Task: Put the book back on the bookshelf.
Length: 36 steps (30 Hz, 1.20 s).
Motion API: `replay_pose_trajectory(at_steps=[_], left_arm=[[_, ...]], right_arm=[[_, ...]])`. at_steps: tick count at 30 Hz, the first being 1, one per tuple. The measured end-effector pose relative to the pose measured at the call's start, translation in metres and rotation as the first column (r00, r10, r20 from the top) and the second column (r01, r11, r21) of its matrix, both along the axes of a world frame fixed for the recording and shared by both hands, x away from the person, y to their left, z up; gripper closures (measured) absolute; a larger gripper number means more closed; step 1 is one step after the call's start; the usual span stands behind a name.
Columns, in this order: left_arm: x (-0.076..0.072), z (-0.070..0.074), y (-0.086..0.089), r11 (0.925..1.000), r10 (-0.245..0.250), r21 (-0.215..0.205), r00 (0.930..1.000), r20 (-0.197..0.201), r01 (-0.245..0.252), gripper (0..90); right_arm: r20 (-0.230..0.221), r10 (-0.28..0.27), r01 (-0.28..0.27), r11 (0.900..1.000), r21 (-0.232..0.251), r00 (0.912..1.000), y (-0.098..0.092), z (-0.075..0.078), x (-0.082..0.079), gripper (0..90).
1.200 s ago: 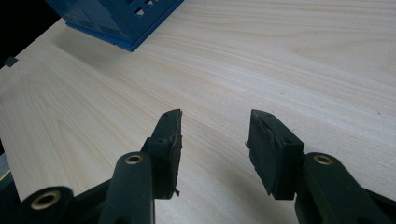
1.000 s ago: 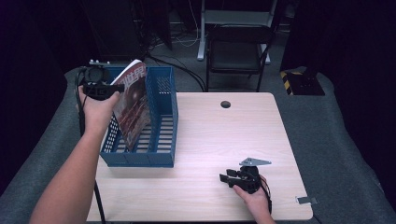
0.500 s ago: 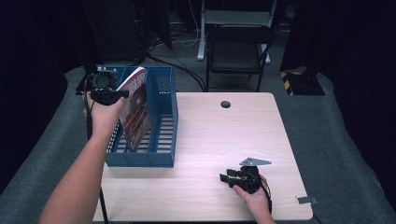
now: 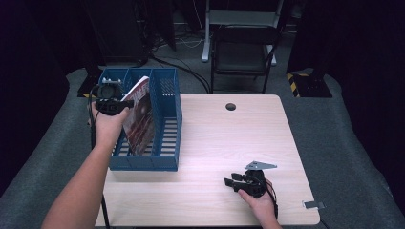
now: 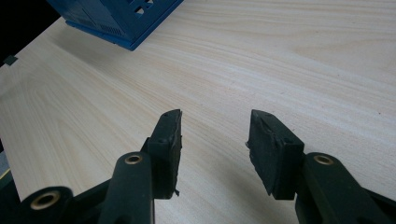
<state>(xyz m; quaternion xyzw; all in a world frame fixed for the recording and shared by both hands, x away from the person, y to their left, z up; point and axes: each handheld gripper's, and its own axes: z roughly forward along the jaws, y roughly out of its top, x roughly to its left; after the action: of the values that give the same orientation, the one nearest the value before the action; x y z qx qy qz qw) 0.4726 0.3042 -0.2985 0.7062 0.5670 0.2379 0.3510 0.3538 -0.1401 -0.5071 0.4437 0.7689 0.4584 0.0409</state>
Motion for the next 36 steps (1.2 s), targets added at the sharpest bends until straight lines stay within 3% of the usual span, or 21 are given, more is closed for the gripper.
replay_pose_trajectory(at_steps=[8, 10, 12, 15, 21, 25, 33, 36], left_arm=[[-0.011, -0.001, 0.001, 0.9970, -0.058, 0.046, 0.9949, -0.083, 0.062, 81.5], [-0.012, -0.001, 0.001, 0.9967, -0.065, 0.043, 0.9949, -0.078, 0.068, 81.2], [-0.012, 0.000, 0.002, 0.9965, -0.076, 0.027, 0.9919, -0.102, 0.079, 79.4], [-0.013, 0.004, 0.001, 0.9949, -0.088, 0.039, 0.9895, -0.114, 0.093, 77.4], [-0.018, 0.014, 0.001, 0.9925, -0.115, 0.027, 0.9852, -0.127, 0.120, 73.9], [-0.022, 0.022, -0.001, 0.9887, -0.127, 0.063, 0.9836, -0.128, 0.136, 74.6], [-0.024, 0.025, -0.001, 0.9878, -0.081, 0.122, 0.9889, -0.125, 0.096, 83.6], [-0.023, 0.024, 0.001, 0.9902, -0.068, 0.114, 0.9906, -0.118, 0.082, 84.2]], right_arm=[[-0.011, -0.006, 0.006, 1.000, 0.002, 0.9999, 0.002, 0.000, -0.001, 53.8], [-0.010, -0.005, 0.005, 1.000, 0.001, 0.9999, 0.003, 0.000, -0.001, 53.6], [-0.005, 0.000, 0.000, 1.000, -0.001, 1.0000, 0.003, 0.000, -0.001, 53.3], [-0.011, -0.002, 0.002, 1.000, -0.002, 0.9999, 0.003, 0.000, -0.001, 52.9], [-0.021, -0.007, 0.007, 1.000, 0.002, 0.9998, 0.002, -0.001, 0.000, 52.4], [-0.023, -0.008, 0.008, 1.000, 0.003, 0.9997, 0.003, -0.001, 0.000, 52.3], [-0.019, -0.007, 0.007, 1.000, 0.000, 0.9998, 0.003, -0.001, 0.000, 52.2], [-0.025, -0.009, 0.009, 1.000, 0.003, 0.9997, 0.003, -0.001, 0.000, 52.1]])
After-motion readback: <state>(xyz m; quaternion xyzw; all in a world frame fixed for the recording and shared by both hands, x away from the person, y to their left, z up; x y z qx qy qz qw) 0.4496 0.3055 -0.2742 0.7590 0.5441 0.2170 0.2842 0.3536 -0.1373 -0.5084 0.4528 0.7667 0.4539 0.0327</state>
